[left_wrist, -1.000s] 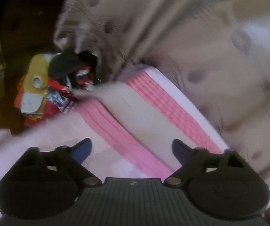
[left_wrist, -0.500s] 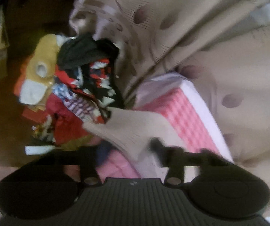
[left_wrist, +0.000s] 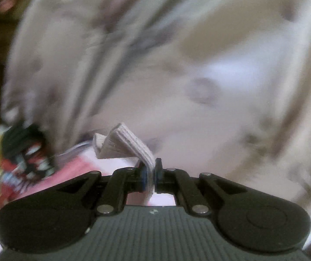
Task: Fold small clothes
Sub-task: 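Carry the held sleeve across the sweater body with the left tool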
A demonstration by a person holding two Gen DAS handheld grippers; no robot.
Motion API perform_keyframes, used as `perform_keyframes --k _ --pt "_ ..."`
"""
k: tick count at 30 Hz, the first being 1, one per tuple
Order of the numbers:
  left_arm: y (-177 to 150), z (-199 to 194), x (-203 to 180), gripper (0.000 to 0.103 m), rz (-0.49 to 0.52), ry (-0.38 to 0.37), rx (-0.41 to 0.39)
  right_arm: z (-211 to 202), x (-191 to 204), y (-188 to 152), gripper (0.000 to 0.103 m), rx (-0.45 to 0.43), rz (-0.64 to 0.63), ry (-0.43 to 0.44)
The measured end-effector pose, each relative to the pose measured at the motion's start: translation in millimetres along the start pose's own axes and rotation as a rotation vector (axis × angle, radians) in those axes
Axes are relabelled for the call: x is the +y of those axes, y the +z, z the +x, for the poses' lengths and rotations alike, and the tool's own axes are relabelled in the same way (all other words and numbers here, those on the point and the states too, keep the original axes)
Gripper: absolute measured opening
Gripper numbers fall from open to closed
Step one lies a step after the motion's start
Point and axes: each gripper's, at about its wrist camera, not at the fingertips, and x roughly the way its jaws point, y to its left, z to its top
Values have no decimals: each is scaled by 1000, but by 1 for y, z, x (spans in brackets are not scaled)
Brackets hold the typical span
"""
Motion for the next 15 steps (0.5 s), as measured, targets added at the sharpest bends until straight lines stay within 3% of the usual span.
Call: perform_keyframes --k 8,15 --pt "-35 2 -169 5 75 -245 106 -7 -30 1 89 -42 197 71" --pt "-118 38 -288 5 150 -376 269 -15 -61 -2 89 -91 380 135"
